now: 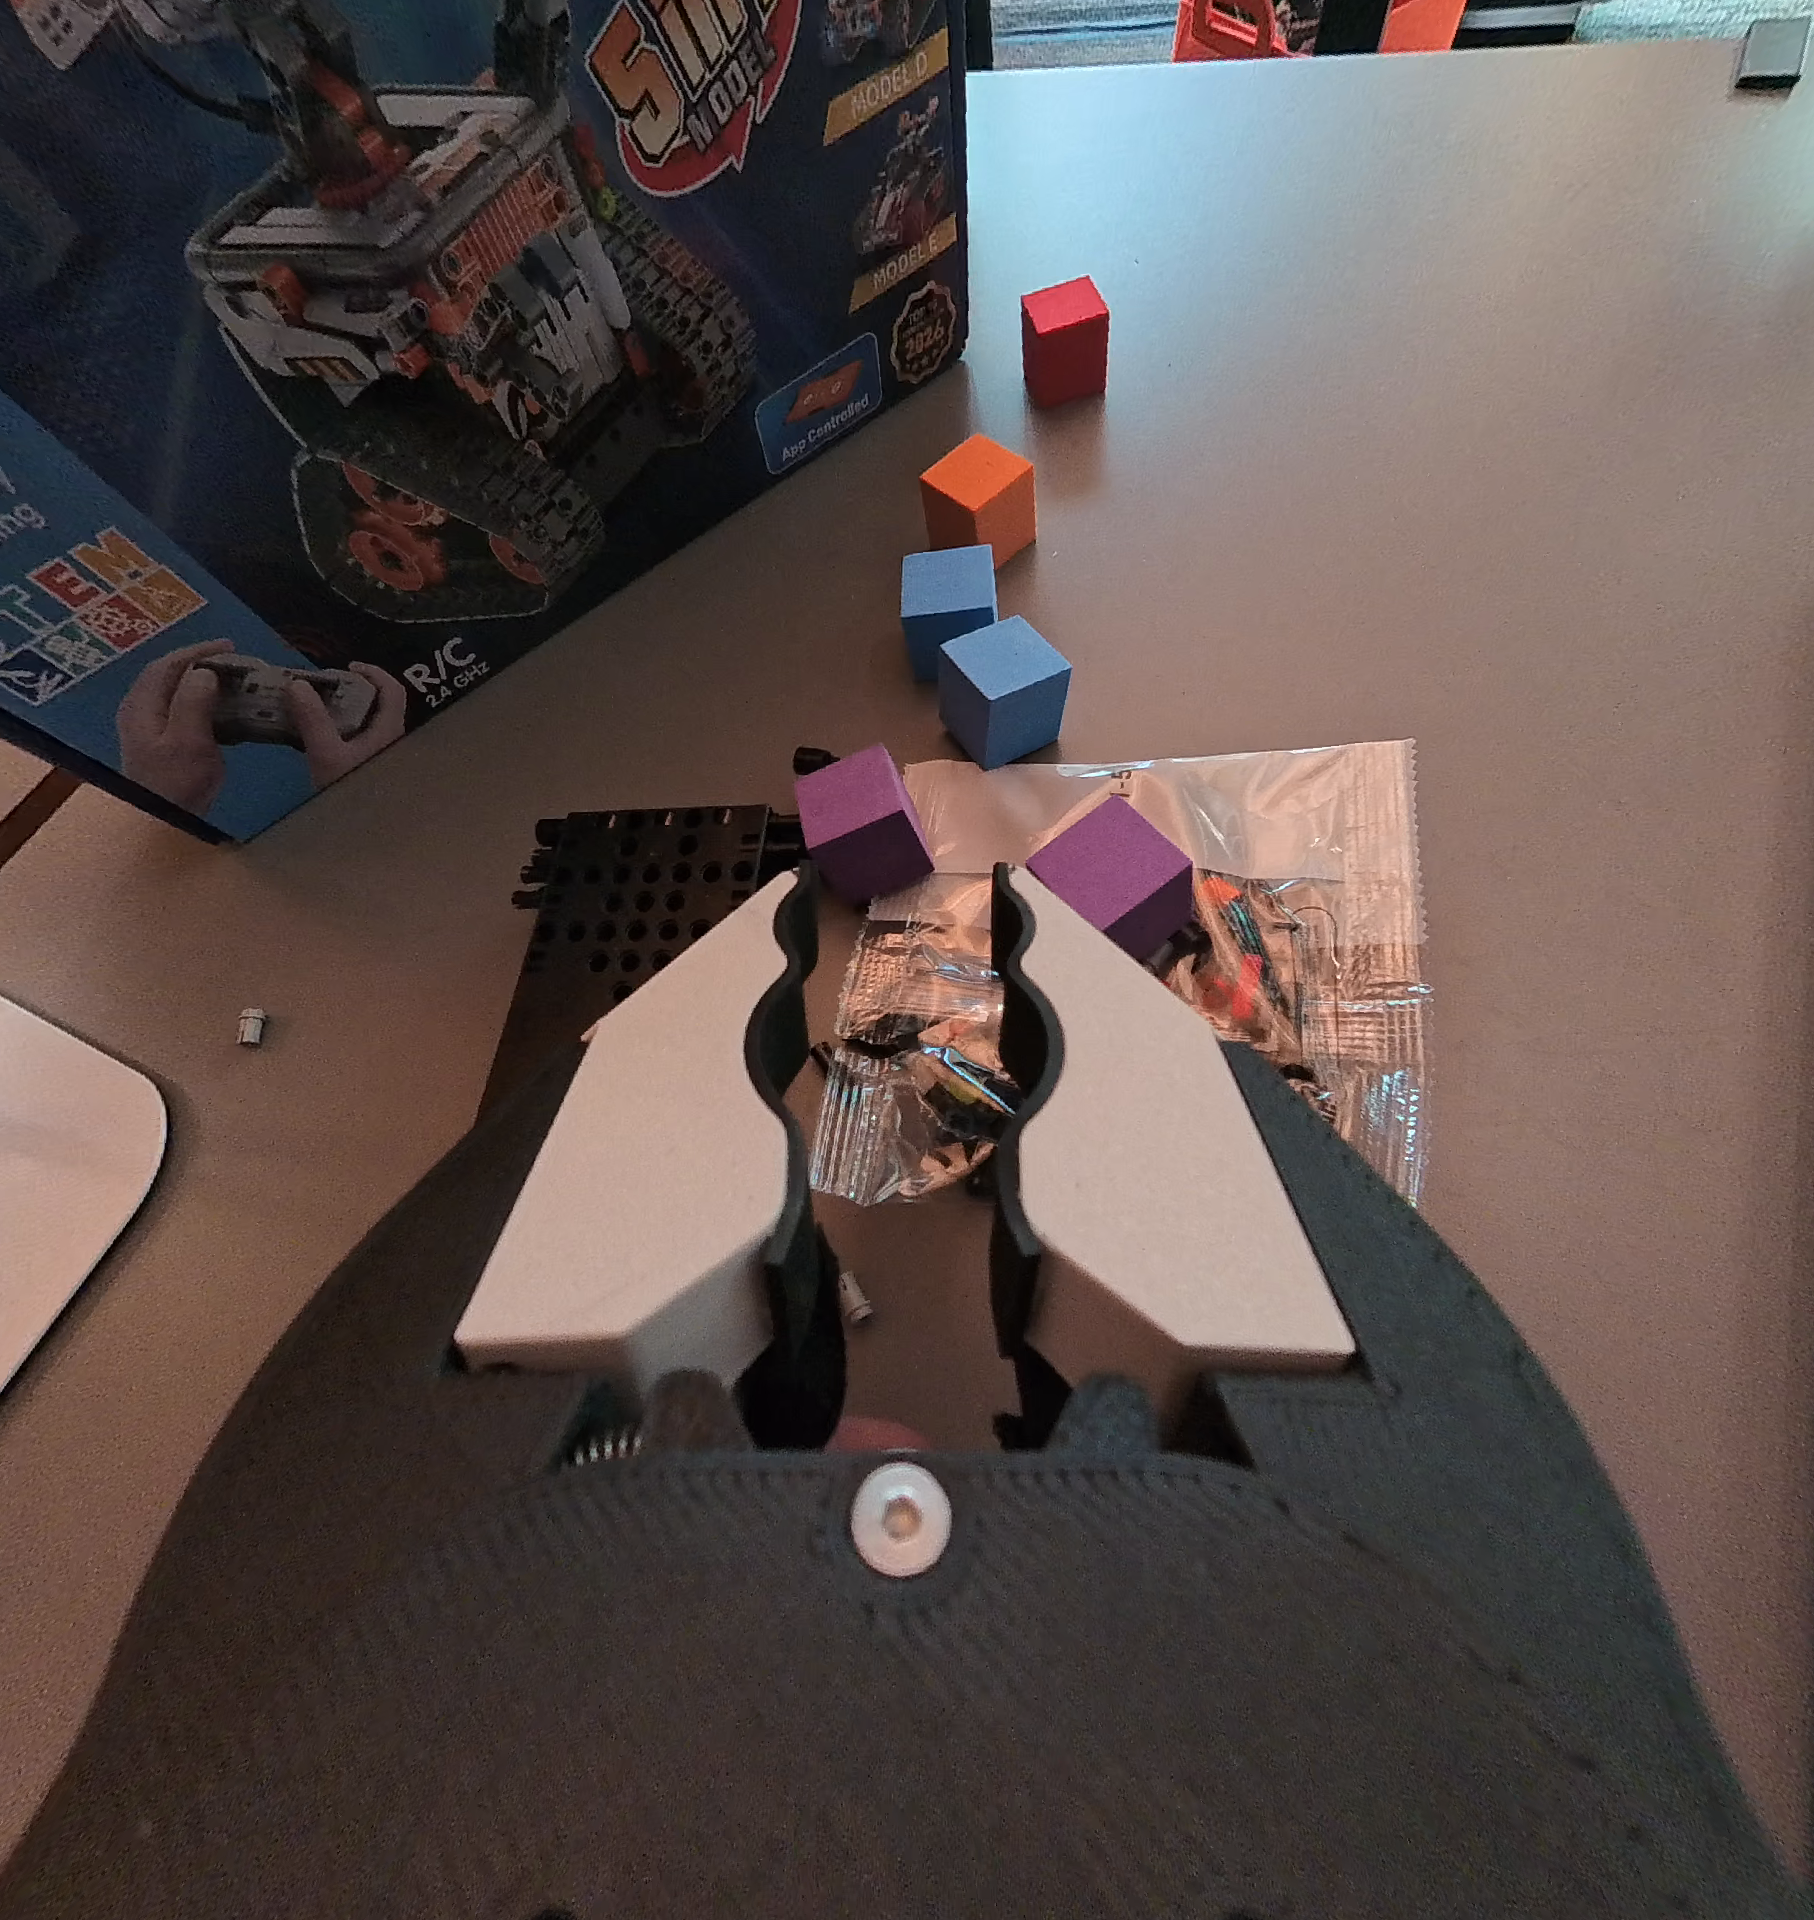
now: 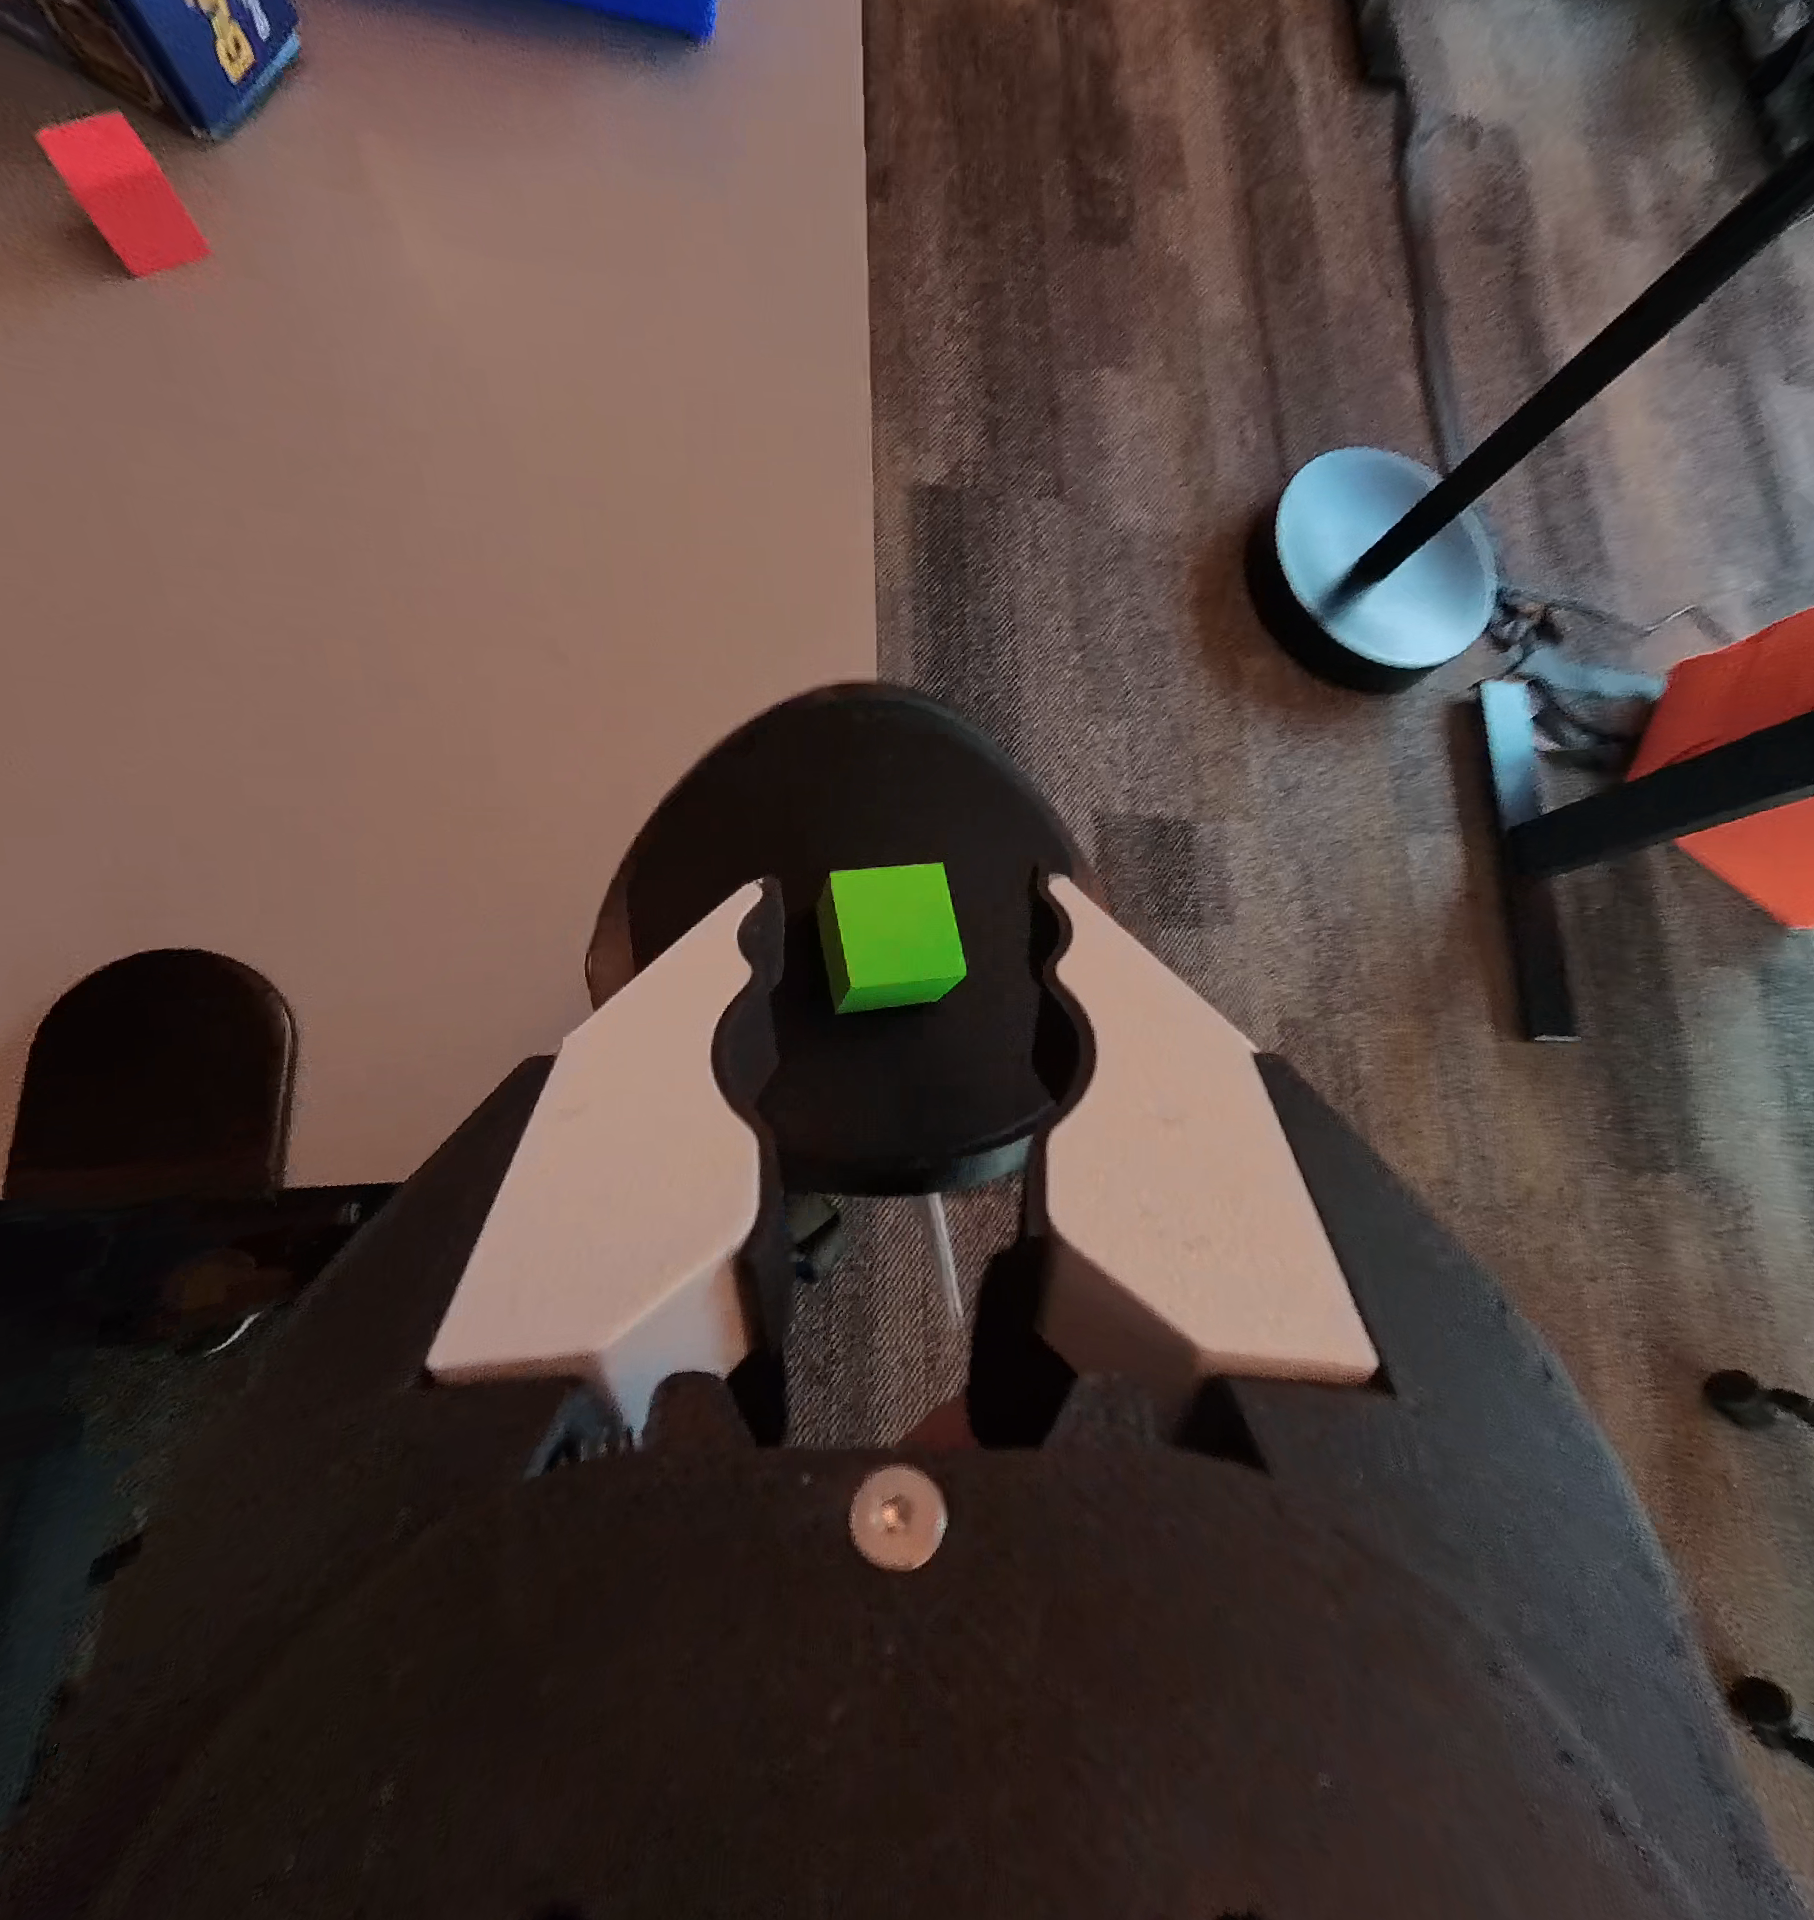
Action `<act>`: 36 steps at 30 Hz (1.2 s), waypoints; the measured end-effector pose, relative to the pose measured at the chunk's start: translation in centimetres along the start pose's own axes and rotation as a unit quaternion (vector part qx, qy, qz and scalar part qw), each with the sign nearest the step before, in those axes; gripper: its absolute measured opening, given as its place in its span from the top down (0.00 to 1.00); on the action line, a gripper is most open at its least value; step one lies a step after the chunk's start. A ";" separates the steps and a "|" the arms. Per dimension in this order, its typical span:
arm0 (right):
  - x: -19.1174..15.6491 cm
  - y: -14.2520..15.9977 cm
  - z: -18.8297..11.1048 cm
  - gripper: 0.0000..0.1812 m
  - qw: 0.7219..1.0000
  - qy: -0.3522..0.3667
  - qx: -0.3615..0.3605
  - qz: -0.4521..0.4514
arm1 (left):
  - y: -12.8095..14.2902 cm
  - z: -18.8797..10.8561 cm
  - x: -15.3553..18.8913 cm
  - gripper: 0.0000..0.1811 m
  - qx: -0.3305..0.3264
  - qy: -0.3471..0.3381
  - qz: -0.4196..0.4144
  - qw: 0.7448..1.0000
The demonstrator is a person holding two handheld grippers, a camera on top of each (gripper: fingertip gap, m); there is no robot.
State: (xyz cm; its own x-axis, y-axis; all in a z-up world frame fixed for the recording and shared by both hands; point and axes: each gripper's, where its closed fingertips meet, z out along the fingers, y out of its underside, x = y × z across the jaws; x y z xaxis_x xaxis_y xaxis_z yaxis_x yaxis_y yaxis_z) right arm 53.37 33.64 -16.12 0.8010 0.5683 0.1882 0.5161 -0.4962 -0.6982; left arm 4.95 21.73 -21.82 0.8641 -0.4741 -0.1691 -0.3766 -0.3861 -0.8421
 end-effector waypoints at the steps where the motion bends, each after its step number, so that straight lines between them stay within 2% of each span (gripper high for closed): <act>1: -0.1 -0.8 -0.6 0.75 1.000 0.009 0.012 -0.007 | 0.0 0.0 0.0 0.82 0.000 0.000 0.000 1.000; 4: -2.8 -4.4 -1.8 0.78 0.997 0.013 0.059 -0.055 | 0.1 0.2 0.0 0.82 -0.003 0.001 0.001 1.000; 8: -12.1 -10.5 0.3 0.74 0.981 -0.088 0.131 -0.111 | 0.4 0.4 0.1 0.82 -0.009 0.002 0.004 1.000; 10: -15.8 -12.5 3.2 0.75 0.976 -0.117 0.136 -0.126 | 0.4 0.3 -0.1 0.82 -0.007 0.000 0.001 1.000; 12: -19.3 -13.2 7.2 0.73 0.971 -0.153 0.110 -0.146 | 0.3 0.2 -0.3 0.82 -0.004 -0.001 -0.002 1.000; 15: -22.7 -13.7 13.2 0.72 0.966 -0.164 0.082 -0.180 | 0.2 0.2 -0.3 0.82 -0.004 -0.001 0.000 1.000; 19: -23.9 -14.2 19.2 0.73 0.971 -0.137 0.059 -0.189 | 0.2 0.3 -0.1 0.82 -0.005 0.002 0.006 1.000; 21: -24.2 -13.9 20.8 0.79 0.972 -0.149 0.040 -0.178 | 0.2 0.3 -0.2 0.82 -0.006 0.002 0.006 1.000; 22: -24.4 -13.9 21.2 0.86 0.972 -0.157 0.039 -0.170 | 0.2 0.3 -0.2 0.82 -0.006 0.002 0.005 1.000; 24: -24.7 -14.1 20.8 0.86 0.971 -0.181 0.044 -0.147 | 0.3 0.3 -0.3 0.82 -0.007 0.003 0.005 1.000; 26: -24.1 -14.6 19.2 0.86 0.972 -0.174 0.061 -0.145 | 0.2 0.4 -0.3 0.81 -0.007 0.003 0.005 1.000; 29: -22.3 -15.3 13.7 0.86 0.973 -0.164 0.089 -0.138 | 0.3 0.5 -0.1 0.82 -0.008 0.004 0.007 1.000; 33: -16.8 -13.8 4.6 0.86 0.979 -0.134 0.109 -0.103 | 0.4 0.5 -0.1 0.81 -0.009 0.006 0.006 1.000; 36: -10.4 -10.7 -0.1 0.86 0.989 -0.082 0.105 -0.066 | 0.3 0.3 -0.3 0.81 -0.004 0.006 -0.001 1.000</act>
State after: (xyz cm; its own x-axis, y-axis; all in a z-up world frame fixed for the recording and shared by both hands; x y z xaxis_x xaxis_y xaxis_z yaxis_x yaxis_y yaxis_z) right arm 39.54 32.99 -10.57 0.6619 0.7261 0.1859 0.5257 -0.2729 -0.8057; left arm 4.72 22.02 -22.16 0.8613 -0.4818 -0.1615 -0.3773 -0.3934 -0.8384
